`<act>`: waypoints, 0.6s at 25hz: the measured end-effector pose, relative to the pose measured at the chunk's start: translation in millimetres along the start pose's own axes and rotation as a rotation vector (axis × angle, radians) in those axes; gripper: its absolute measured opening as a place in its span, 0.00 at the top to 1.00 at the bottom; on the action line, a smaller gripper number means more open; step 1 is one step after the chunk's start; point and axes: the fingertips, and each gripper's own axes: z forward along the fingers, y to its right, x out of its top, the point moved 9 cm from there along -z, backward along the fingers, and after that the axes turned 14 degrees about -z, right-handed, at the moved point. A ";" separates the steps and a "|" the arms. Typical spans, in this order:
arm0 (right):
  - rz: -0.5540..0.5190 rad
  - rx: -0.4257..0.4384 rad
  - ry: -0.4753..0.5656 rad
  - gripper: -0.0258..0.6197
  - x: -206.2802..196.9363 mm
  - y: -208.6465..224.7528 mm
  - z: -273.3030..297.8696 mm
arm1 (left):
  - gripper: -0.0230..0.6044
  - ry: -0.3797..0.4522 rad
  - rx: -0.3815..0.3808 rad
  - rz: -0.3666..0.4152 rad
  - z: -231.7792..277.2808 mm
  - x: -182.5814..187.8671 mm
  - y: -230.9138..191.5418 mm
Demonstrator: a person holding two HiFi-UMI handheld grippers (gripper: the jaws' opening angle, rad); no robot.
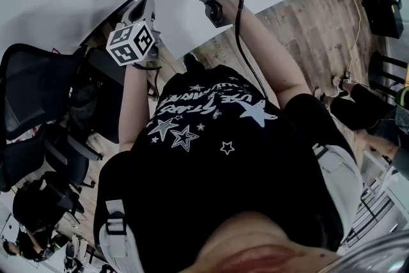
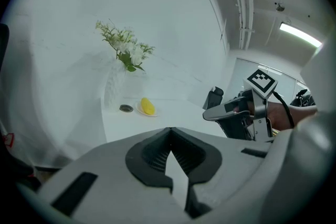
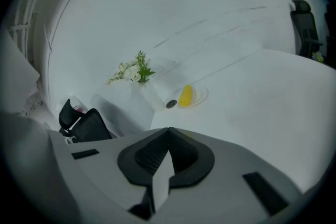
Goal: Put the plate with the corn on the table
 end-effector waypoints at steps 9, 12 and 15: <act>-0.019 -0.023 -0.015 0.95 -49.6 0.3 -45.7 | 0.96 -0.009 -0.011 0.009 -8.6 -29.3 35.0; -0.022 -0.020 -0.022 0.95 -68.3 -9.7 -68.8 | 0.96 -0.025 -0.026 0.028 -27.3 -46.0 54.9; -0.034 -0.017 -0.019 0.95 -81.0 -18.9 -87.1 | 0.96 -0.030 -0.027 0.041 -42.2 -57.3 68.0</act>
